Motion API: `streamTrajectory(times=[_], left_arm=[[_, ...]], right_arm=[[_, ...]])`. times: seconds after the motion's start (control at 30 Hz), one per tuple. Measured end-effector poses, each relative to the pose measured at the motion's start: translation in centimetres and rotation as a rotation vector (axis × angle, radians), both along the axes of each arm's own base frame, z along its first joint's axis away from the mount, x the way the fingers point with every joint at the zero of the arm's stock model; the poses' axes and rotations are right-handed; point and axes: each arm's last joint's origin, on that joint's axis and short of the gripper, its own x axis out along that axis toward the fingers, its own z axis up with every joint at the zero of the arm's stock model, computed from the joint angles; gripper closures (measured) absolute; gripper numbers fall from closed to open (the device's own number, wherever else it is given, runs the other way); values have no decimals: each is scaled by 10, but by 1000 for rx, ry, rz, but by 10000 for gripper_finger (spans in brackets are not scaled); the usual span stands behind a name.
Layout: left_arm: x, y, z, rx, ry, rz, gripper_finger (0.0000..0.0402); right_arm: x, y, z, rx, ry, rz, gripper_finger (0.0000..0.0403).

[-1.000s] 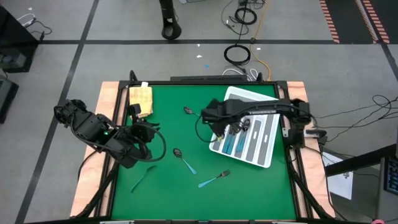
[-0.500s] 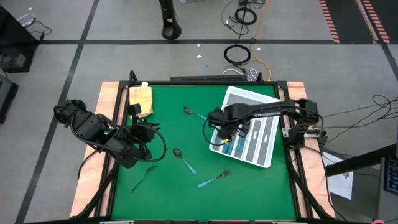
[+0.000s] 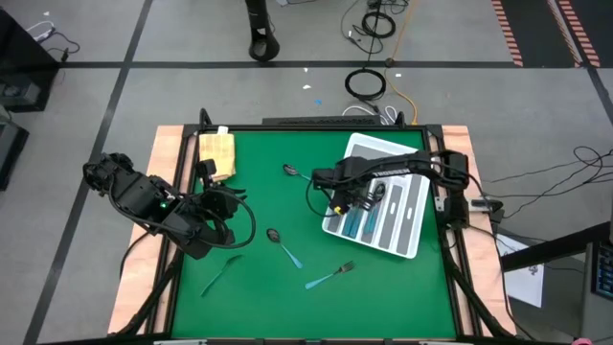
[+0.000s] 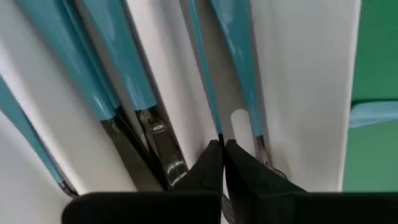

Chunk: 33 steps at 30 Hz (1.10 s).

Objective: Sort silverware
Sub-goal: Put the blue fork into the white cutlery tray

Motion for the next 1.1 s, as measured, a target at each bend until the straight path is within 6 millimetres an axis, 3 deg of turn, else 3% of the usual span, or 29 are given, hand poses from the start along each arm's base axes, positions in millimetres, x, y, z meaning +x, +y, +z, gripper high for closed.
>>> streamTrajectory(times=[0.27,0.53,0.7,1.0,1.1], left_arm=[[0,0,0,1,-1,1,350],[0,0,0,1,0,0,350],[0,0,0,1,0,0,350],[0,0,0,4,2,-3,350],[0,0,0,3,1,-2,350]], right_arm=[[0,-11,-5,2,1,-43,393],[0,-11,-5,-1,2,-52,303],[0,-11,-1,-17,-11,-147,257],[15,-15,56,-61,-151,-202,246],[29,-19,83,-74,-301,-271,246]])
